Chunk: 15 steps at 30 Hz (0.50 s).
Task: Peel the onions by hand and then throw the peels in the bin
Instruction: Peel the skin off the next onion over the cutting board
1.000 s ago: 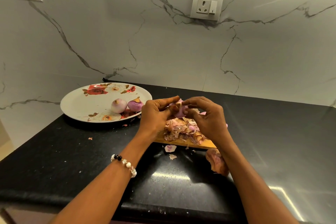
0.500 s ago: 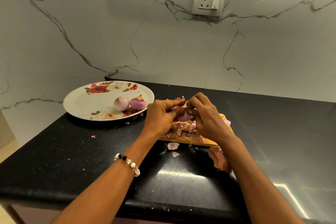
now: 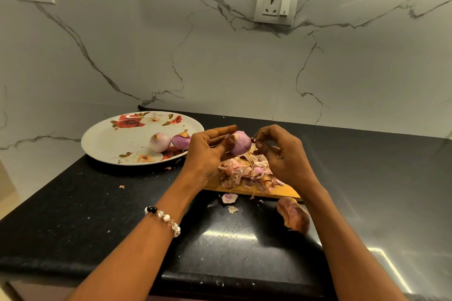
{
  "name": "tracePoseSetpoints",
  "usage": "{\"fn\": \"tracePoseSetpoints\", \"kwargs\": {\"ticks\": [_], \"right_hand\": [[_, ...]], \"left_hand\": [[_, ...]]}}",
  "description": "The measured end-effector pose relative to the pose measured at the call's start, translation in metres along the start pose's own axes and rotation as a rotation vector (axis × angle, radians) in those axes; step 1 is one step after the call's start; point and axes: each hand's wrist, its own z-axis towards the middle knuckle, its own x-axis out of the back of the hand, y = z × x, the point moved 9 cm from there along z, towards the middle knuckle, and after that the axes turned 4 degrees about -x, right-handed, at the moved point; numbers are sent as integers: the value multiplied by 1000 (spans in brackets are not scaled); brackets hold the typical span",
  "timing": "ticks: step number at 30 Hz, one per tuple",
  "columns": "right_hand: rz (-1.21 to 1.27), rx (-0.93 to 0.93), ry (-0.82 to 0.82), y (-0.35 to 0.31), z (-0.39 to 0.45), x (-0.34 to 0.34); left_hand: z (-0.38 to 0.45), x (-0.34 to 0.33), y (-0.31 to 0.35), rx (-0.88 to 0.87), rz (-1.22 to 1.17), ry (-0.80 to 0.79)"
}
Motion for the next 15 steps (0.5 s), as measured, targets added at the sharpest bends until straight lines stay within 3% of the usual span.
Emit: {"fn": "tracePoseSetpoints", "kwargs": {"ticks": [8,12,15], "right_hand": [[108,-16,117,-5,1,11],[283,-157,-80,5,1,-8],[222,-131,-164,4,-2,-18]], "left_hand": [[1,-7,2,-35,48,-90],[-3,-15,6,-40,38,-169],[-4,-18,7,-38,8,-179]]}}
